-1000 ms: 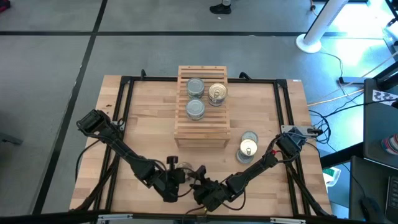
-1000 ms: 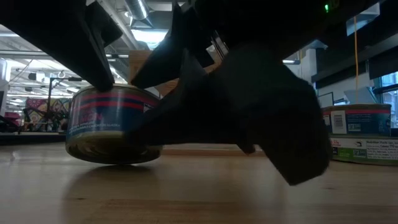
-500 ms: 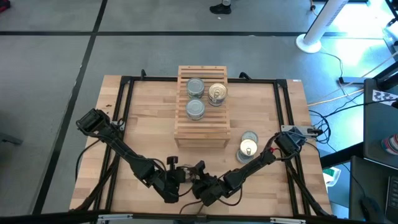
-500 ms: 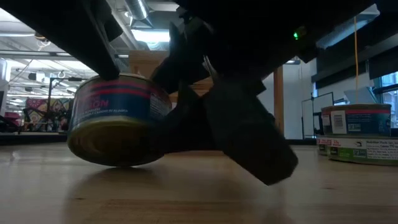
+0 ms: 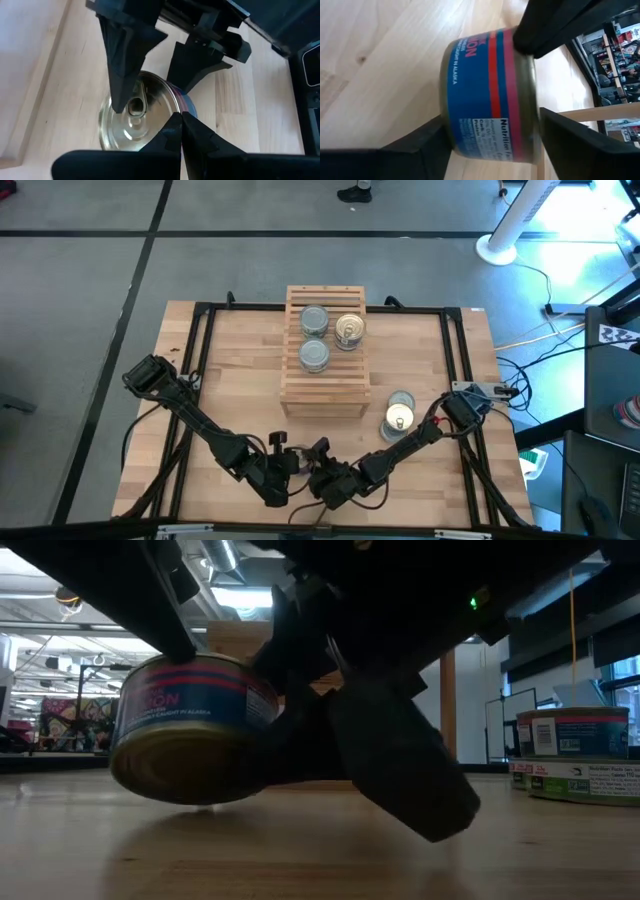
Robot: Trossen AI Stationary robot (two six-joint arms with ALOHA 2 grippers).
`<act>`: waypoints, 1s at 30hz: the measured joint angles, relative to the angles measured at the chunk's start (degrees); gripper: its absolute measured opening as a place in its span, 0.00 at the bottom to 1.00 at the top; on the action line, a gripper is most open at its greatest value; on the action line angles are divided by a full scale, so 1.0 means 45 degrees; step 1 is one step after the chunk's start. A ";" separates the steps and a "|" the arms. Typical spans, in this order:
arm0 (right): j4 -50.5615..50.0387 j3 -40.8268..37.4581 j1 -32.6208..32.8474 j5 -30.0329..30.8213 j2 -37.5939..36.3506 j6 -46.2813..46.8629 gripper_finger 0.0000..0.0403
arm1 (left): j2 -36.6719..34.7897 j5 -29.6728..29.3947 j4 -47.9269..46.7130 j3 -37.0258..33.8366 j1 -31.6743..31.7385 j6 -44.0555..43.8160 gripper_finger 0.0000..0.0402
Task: Stack canned seafood by type on shelf
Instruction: Stack the blue tuna can on top of the blue tuna can on the shelf
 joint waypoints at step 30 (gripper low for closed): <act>-0.1070 0.0256 0.0881 0.2334 -0.0328 -0.0976 0.48 | 0.0000 0.0068 -0.2187 0.2611 0.0000 0.2064 0.16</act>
